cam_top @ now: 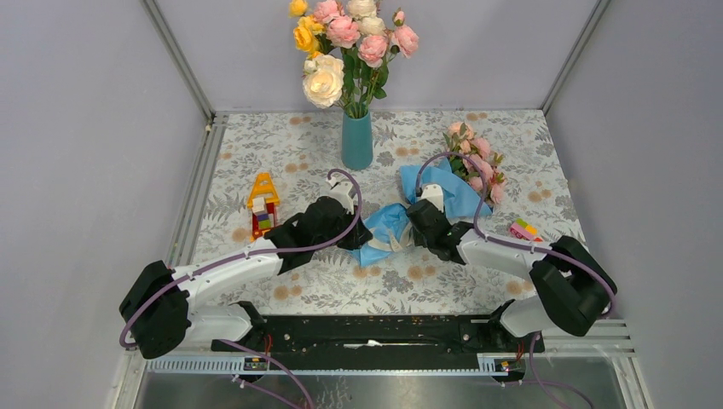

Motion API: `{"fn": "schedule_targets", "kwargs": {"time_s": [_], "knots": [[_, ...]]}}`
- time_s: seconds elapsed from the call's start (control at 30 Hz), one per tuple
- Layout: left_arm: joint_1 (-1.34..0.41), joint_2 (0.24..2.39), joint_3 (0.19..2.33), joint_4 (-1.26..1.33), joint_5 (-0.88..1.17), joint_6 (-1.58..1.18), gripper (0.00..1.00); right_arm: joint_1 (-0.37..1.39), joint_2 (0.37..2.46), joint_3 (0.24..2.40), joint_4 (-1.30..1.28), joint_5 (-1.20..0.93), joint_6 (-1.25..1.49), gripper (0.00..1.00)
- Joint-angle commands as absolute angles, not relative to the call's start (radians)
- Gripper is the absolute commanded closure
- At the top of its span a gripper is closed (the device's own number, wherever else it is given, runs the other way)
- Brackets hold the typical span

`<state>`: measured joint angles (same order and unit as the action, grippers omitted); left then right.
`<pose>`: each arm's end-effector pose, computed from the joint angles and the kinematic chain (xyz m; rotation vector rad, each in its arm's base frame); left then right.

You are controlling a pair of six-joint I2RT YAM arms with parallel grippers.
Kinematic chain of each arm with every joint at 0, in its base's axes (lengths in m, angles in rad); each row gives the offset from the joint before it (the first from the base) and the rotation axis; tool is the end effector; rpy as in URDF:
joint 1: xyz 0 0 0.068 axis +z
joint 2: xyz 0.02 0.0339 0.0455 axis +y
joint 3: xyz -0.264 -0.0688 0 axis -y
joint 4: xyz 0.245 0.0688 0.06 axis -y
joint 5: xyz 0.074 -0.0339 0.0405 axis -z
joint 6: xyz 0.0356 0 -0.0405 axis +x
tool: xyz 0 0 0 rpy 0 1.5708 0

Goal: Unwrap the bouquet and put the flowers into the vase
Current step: Untie the ribbon from the wrapping paper.

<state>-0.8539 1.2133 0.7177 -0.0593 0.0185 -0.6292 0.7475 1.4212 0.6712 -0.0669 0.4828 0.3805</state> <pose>0.1735 -0.2001 0.2393 0.2649 2.2441 -0.8650 0.2115 0.1735 0.1745 -0.1960 2.2643 0.0080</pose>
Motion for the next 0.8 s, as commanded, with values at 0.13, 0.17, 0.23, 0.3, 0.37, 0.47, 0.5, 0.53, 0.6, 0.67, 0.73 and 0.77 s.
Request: {"fn": "schedule_targets", "kwargs": {"time_s": [0.13, 0.17, 0.23, 0.3, 0.37, 0.47, 0.5, 0.53, 0.6, 0.67, 0.73, 0.77], "knots": [[-0.847, 1.197, 0.769, -0.045, 0.037, -0.627, 1.0, 0.759, 1.493, 0.737, -0.08, 0.574, 0.391, 0.57], [-0.847, 1.196, 0.77, -0.046, 0.037, -0.626, 1.0, 0.759, 1.493, 0.736, -0.08, 0.577, 0.396, 0.57], [-0.847, 1.197, 0.774, -0.052, 0.038, -0.624, 1.0, 0.759, 1.499, 0.73, -0.079, 0.583, 0.405, 0.57], [-0.847, 1.199, 0.779, -0.059, 0.04, -0.62, 1.0, 0.759, 1.512, 0.727, -0.079, 0.601, 0.41, 0.53], [-0.846, 1.2, 0.782, -0.065, 0.04, -0.616, 1.0, 0.758, 1.527, 0.727, -0.08, 0.613, 0.414, 0.5], [-0.844, 1.201, 0.782, -0.065, 0.04, -0.616, 1.0, 0.758, 1.547, 0.729, -0.07, 0.624, 0.416, 0.51], [-0.845, 1.201, 0.782, -0.065, 0.04, -0.617, 1.0, 0.758, 1.553, 0.73, -0.067, 0.627, 0.418, 0.52], [-0.844, 1.202, 0.785, -0.064, 0.04, -0.617, 1.0, 0.758, 1.557, 0.729, -0.064, 0.631, 0.419, 0.53], [-0.843, 1.205, 0.784, -0.064, 0.041, -0.618, 1.0, 0.758, 1.562, 0.726, -0.057, 0.645, 0.417, 0.56], [-0.843, 1.208, 0.787, -0.063, 0.043, -0.615, 1.0, 0.759, 1.566, 0.724, -0.047, 0.656, 0.414, 0.62], [-0.842, 1.213, 0.788, -0.063, 0.046, -0.615, 1.0, 0.758, 1.566, 0.722, -0.037, 0.666, 0.407, 0.72], [-0.842, 1.216, 0.789, -0.065, 0.047, -0.614, 1.0, 0.759, 1.563, 0.72, -0.032, 0.671, 0.405, 0.77]]}}
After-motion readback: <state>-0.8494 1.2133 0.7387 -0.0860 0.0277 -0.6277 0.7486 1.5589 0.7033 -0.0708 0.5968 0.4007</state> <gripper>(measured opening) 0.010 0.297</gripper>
